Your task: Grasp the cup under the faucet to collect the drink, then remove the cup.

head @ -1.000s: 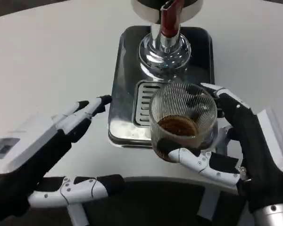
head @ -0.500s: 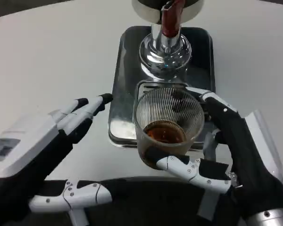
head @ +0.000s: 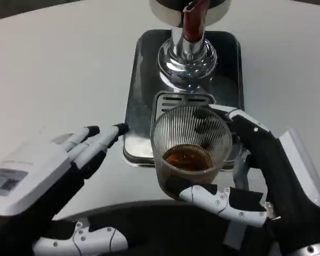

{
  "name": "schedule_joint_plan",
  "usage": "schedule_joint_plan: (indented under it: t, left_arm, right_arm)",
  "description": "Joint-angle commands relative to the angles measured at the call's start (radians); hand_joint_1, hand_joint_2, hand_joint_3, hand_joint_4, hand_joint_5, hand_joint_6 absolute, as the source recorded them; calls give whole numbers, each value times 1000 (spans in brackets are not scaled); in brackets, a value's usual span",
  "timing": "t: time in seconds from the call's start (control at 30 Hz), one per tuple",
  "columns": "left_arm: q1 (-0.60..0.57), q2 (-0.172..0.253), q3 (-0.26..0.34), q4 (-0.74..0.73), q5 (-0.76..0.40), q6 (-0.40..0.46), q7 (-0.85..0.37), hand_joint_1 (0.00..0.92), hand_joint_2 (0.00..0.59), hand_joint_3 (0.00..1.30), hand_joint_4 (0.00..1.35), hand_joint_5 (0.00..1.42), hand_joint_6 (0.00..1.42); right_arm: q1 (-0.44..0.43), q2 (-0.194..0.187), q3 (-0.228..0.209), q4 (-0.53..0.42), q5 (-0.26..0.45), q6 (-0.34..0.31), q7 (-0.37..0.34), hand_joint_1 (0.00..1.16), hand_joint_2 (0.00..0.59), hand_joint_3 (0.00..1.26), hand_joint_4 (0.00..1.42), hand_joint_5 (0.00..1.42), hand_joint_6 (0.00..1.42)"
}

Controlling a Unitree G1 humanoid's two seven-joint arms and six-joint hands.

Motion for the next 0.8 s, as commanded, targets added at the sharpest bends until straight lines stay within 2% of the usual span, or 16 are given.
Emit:
schedule_joint_plan:
  t: [0.03, 0.47, 0.8]
  left_arm:
    - [26, 17, 9, -15, 18, -38, -17, 0, 83, 0, 0, 0, 1]
    - [35, 27, 8, -6, 45, -56, -43, 0, 87, 0, 0, 0, 0]
    - [39, 33, 21, 4, 40, -57, -54, 0, 87, 0, 0, 0, 0]
  right_arm:
    - [11, -2, -1, -43, 16, -45, 10, 824, 244, 729, 857, 1028, 1288]
    - [12, -7, 6, -47, 23, -50, 33, 824, 244, 734, 857, 1037, 1288]
    - [-7, -1, 28, -31, 18, -47, 36, 824, 244, 735, 857, 1040, 1288]
